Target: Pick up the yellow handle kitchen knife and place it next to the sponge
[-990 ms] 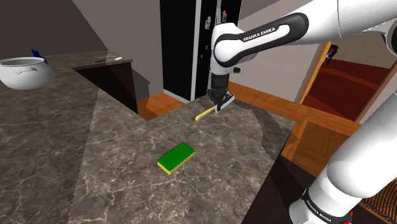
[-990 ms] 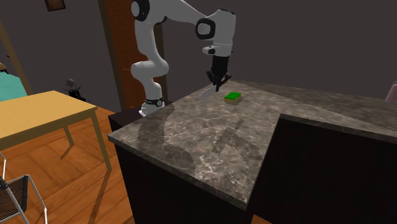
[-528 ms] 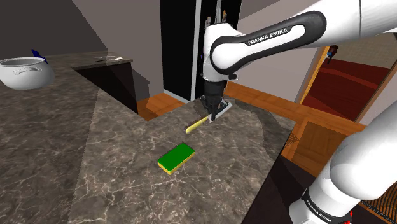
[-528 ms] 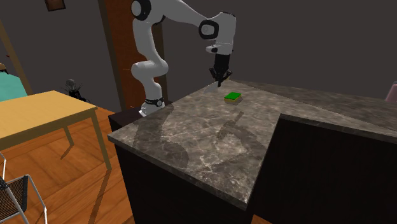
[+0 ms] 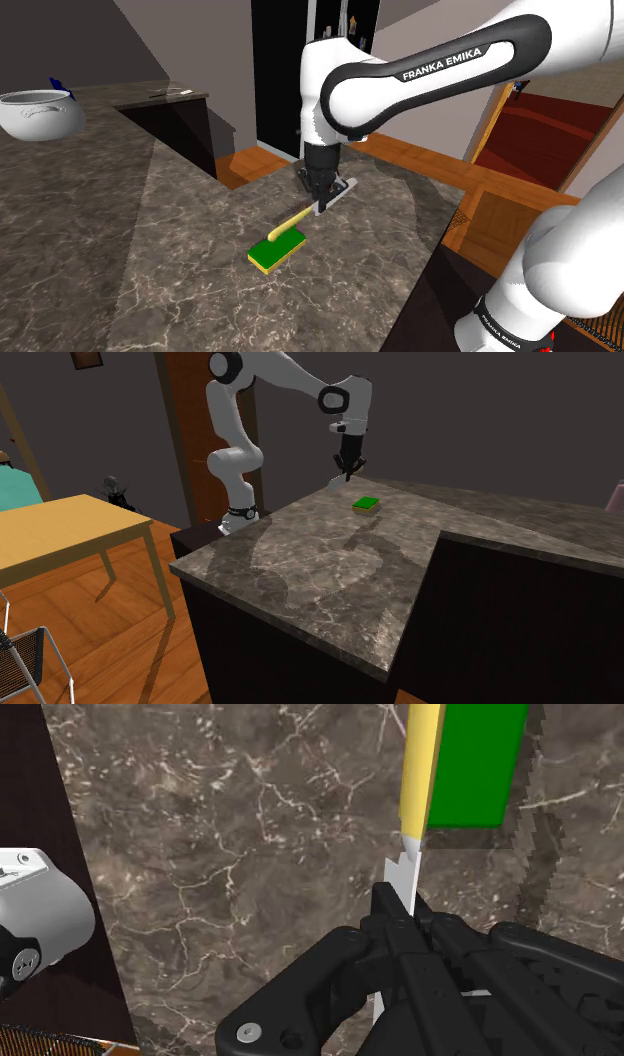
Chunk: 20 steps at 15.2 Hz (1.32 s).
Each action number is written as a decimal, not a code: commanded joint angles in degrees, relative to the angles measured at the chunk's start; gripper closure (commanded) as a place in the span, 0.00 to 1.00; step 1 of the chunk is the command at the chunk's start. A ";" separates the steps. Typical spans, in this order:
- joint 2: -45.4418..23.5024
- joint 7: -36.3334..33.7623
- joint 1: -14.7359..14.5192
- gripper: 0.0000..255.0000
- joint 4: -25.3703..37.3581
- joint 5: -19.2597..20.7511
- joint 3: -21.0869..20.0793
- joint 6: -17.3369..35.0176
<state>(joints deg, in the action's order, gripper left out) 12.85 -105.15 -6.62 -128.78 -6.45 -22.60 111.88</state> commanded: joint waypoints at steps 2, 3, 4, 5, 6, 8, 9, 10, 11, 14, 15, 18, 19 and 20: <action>0.15 -4.37 -1.99 1.00 0.48 -1.09 -2.78 -0.32; -0.04 -5.79 -2.59 1.00 0.75 -1.34 -3.71 -0.31; -0.30 -7.23 -3.19 1.00 1.09 -1.54 -4.62 -0.29; -0.62 -8.70 -3.78 1.00 1.50 -1.71 -5.55 -0.27; -1.02 -10.19 -4.35 1.00 1.96 -1.83 -6.49 -0.25; -2.02 -13.24 -5.45 1.00 3.08 -1.91 -8.40 -0.19; -2.64 -14.81 -5.99 1.00 3.73 -1.86 -9.35 -0.16; -3.33 -16.41 -6.52 1.00 4.45 -1.75 -10.31 -0.13; -4.09 -18.04 -7.06 1.00 5.23 -1.56 -11.26 -0.10; -6.86 -23.13 -8.65 1.00 7.94 -0.54 -14.12 -0.05; -7.95 -24.91 -9.20 1.00 8.97 -0.02 -15.06 -0.05; -11.74 -30.45 -11.04 1.00 12.46 2.09 -17.71 -0.17; -13.17 -32.37 -11.75 1.00 13.76 2.99 -18.51 -0.27; -13.35 -32.59 -11.88 1.00 13.92 3.10 -18.56 -0.28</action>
<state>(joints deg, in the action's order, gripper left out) 0.61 -136.47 -18.09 -115.87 -4.04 -40.68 111.67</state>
